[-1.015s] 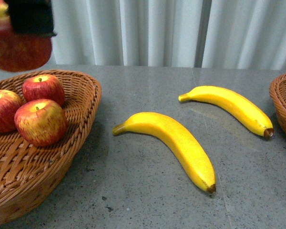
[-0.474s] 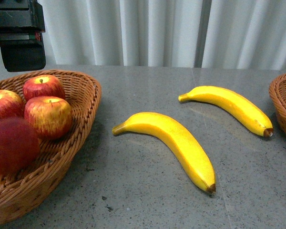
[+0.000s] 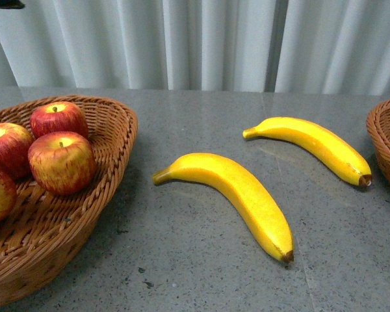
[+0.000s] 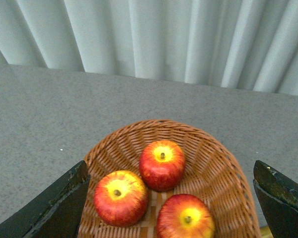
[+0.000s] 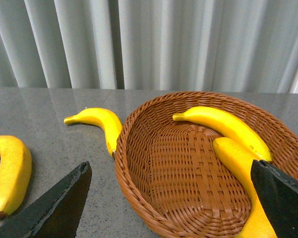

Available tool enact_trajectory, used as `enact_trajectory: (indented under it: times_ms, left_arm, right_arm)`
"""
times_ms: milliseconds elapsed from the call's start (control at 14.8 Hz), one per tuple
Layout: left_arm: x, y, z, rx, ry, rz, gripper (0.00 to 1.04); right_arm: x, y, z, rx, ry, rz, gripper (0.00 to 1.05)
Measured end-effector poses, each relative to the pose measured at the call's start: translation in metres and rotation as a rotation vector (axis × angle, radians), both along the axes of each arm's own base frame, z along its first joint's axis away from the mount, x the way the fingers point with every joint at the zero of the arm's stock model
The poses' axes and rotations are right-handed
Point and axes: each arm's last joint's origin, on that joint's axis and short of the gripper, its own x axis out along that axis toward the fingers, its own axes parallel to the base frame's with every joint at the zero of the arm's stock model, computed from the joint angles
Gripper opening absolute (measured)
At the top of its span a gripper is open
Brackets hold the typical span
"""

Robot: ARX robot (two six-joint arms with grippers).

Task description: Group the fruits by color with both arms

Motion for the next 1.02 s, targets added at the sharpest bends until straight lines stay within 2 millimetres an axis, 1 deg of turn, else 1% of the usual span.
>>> enact_trajectory:
  times_ms: [135, 203, 271, 338, 474, 609, 744, 880, 1015]
  left_arm:
    - [-0.001, 0.005, 0.001, 0.032, -0.006, 0.034, 0.97]
    - [-0.014, 0.017, -0.012, -0.036, -0.195, -0.126, 0.80]
    - [-0.031, 0.028, -0.030, -0.046, -0.259, -0.189, 0.64]
    - [-0.039, 0.034, -0.039, -0.047, -0.275, -0.198, 0.53]
    - [-0.056, 0.047, -0.066, -0.044, -0.245, -0.200, 0.24]
    - [-0.069, 0.053, -0.077, -0.047, -0.255, -0.205, 0.01]
    - [-0.081, 0.060, -0.090, -0.044, -0.252, -0.199, 0.01]
    - [-0.087, 0.063, -0.096, -0.045, -0.250, -0.208, 0.01]
    - [-0.095, 0.074, -0.102, -0.041, -0.251, -0.181, 0.01]
  right_arm:
    - [0.000, 0.000, 0.000, 0.000, 0.000, 0.000, 0.98]
    - [0.000, 0.000, 0.000, 0.000, 0.000, -0.001, 0.98]
    - [0.000, 0.000, 0.000, 0.000, 0.000, -0.001, 0.98]
    - [0.000, 0.000, 0.000, 0.000, 0.000, 0.000, 0.98]
    - [0.000, 0.000, 0.000, 0.000, 0.000, 0.000, 0.98]
    - [0.000, 0.000, 0.000, 0.000, 0.000, 0.000, 0.98]
    - [0.000, 0.000, 0.000, 0.000, 0.000, 0.000, 0.98]
    - [0.000, 0.000, 0.000, 0.000, 0.000, 0.000, 0.98]
    - [0.000, 0.000, 0.000, 0.000, 0.000, -0.001, 0.98]
